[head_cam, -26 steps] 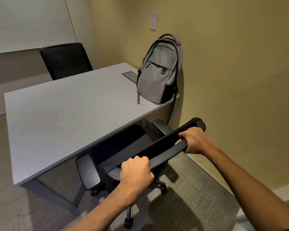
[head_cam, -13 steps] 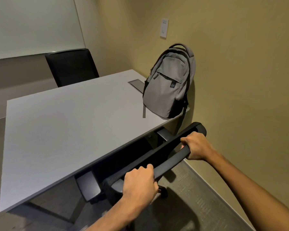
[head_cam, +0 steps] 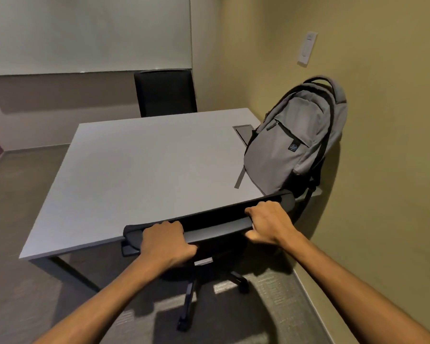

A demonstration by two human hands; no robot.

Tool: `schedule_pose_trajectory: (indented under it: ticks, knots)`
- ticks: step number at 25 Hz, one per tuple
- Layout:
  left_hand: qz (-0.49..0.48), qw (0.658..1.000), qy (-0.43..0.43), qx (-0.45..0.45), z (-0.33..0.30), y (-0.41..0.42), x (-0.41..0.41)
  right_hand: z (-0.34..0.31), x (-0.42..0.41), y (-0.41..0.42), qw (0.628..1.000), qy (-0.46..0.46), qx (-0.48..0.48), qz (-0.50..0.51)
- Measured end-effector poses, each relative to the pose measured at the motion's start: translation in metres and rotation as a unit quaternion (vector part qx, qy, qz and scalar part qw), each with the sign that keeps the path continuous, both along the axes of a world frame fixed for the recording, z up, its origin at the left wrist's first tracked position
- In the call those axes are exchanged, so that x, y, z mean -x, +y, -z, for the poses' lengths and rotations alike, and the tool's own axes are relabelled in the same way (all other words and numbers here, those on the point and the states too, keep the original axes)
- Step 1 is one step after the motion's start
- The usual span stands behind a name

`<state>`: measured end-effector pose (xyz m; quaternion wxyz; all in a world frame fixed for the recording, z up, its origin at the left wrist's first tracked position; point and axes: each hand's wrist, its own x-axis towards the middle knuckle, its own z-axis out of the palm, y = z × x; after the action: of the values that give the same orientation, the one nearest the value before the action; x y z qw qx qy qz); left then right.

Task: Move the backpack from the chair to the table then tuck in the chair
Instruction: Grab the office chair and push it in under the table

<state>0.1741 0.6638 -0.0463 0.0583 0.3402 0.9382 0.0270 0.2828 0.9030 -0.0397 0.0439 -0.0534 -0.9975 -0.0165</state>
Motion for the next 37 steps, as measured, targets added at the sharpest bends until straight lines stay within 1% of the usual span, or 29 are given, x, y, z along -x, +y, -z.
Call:
schedule_pose_trajectory:
  ticks: [3,7,9,12,14,16,19,20,24,25,30,37]
  knots:
    - [-0.035,0.999,0.014,0.012,-0.001,0.007,0.014,0.001,0.015,0.005,1.0,-0.01,0.015,-0.014]
    - [-0.041,0.999,0.032,-0.004,-0.001,0.019,0.029,-0.005,0.033,0.016,1.0,-0.023,0.017,-0.012]
    - [-0.031,0.998,0.048,-0.013,-0.001,0.018,0.036,-0.007,0.039,0.016,0.999,-0.031,0.017,-0.014]
    - [-0.017,0.999,0.044,-0.022,-0.002,0.012,0.045,-0.006,0.045,0.012,0.999,-0.042,0.012,-0.01]
    - [0.005,0.999,0.039,-0.027,0.0,0.009,0.049,-0.005,0.046,0.012,0.998,-0.058,0.01,-0.005]
    - [0.034,0.997,0.053,-0.037,-0.001,0.014,0.047,-0.009,0.047,0.014,0.997,-0.082,0.006,-0.004]
    - [0.062,0.995,0.078,-0.008,0.001,0.015,0.041,-0.014,0.052,0.015,0.993,-0.12,0.002,-0.01]
    - [0.062,0.996,0.071,-0.003,0.002,0.016,0.041,-0.013,0.054,0.015,0.992,-0.126,0.003,-0.005]
    - [0.024,0.998,-0.052,-0.034,-0.005,0.022,0.047,-0.006,0.055,0.017,0.993,-0.112,0.026,0.031]
    - [0.02,0.997,-0.063,-0.037,-0.005,0.023,0.047,-0.005,0.055,0.018,0.993,-0.108,0.031,0.036]
    - [0.011,0.999,-0.019,-0.038,-0.006,0.022,0.041,-0.004,0.054,0.017,0.994,-0.084,0.058,0.041]
    - [-0.001,0.999,-0.009,-0.032,-0.013,0.024,0.027,-0.008,0.045,0.019,0.993,-0.069,0.095,-0.003]
